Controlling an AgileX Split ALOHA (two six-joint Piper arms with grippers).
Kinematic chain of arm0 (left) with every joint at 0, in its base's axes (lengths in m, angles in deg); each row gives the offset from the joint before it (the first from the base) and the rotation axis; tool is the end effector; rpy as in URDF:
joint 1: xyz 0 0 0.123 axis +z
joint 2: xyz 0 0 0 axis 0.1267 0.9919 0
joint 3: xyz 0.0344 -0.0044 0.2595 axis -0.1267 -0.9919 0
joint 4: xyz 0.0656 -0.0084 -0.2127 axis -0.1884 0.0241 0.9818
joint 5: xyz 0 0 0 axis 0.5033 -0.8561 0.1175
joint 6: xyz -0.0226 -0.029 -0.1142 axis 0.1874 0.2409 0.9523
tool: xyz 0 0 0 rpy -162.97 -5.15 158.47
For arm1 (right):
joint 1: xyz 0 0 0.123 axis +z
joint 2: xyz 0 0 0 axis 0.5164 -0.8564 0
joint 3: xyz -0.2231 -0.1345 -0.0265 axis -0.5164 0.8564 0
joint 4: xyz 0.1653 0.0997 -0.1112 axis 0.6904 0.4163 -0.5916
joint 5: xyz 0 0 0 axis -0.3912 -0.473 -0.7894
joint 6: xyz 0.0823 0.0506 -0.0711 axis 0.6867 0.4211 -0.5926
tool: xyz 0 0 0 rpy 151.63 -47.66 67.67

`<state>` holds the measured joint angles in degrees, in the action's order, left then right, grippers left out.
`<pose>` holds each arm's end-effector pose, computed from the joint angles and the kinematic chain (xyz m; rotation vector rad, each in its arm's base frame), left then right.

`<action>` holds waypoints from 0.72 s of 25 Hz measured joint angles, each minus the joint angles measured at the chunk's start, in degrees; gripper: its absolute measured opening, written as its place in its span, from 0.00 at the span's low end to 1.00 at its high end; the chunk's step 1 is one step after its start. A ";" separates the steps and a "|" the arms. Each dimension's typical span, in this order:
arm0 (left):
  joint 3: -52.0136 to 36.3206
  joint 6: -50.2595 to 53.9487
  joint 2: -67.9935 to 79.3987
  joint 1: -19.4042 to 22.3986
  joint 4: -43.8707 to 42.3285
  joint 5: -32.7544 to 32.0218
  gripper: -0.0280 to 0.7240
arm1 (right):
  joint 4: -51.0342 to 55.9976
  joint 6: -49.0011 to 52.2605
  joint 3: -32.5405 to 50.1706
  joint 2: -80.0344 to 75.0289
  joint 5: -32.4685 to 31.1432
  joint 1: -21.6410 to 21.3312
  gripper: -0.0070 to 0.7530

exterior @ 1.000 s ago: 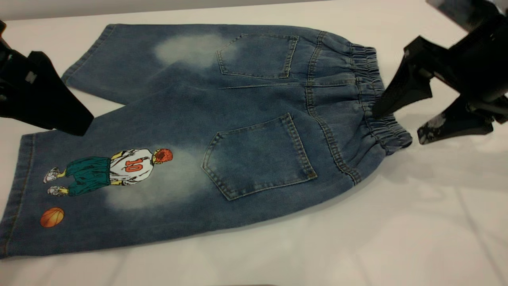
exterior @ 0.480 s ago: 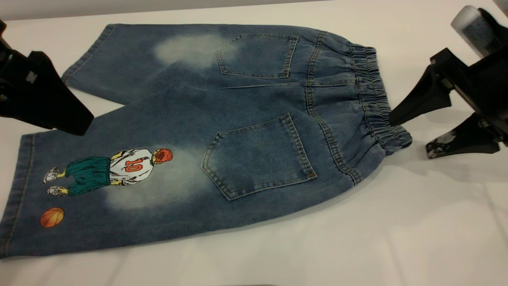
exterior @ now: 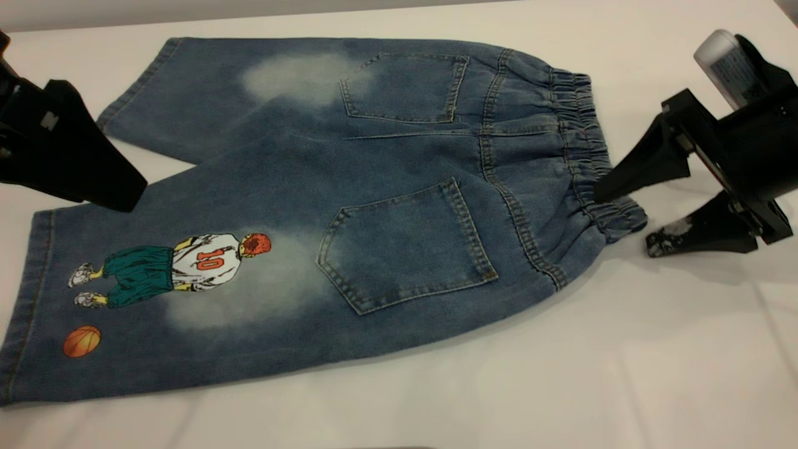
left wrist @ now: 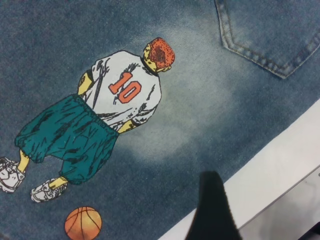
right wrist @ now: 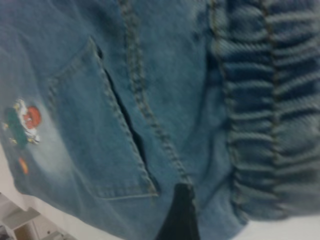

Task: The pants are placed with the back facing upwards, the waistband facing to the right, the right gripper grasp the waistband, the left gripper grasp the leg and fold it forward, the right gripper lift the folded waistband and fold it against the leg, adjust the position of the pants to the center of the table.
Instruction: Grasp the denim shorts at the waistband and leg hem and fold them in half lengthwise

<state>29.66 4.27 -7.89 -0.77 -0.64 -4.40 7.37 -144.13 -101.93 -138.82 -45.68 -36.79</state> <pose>0.2205 -0.0677 0.1522 0.5574 2.6242 -0.3917 0.2913 0.0576 0.0281 0.4378 2.7429 1.1987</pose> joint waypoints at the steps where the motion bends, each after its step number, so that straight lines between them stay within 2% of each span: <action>1: 0.00 0.00 0.00 0.00 0.00 0.00 0.66 | 0.36 -0.21 -0.16 0.00 -0.46 0.00 0.76; 13: 0.00 0.00 0.00 0.00 0.05 0.11 0.66 | 3.07 -1.78 -2.52 -3.87 -3.41 0.00 0.76; 18: 0.00 0.00 0.00 0.00 -0.06 0.11 0.66 | 3.88 -2.35 -2.52 -3.98 -2.93 0.00 0.67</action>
<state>29.66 4.27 -7.89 -0.77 -0.71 -4.30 11.25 -146.48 -104.45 -142.80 -48.61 -36.79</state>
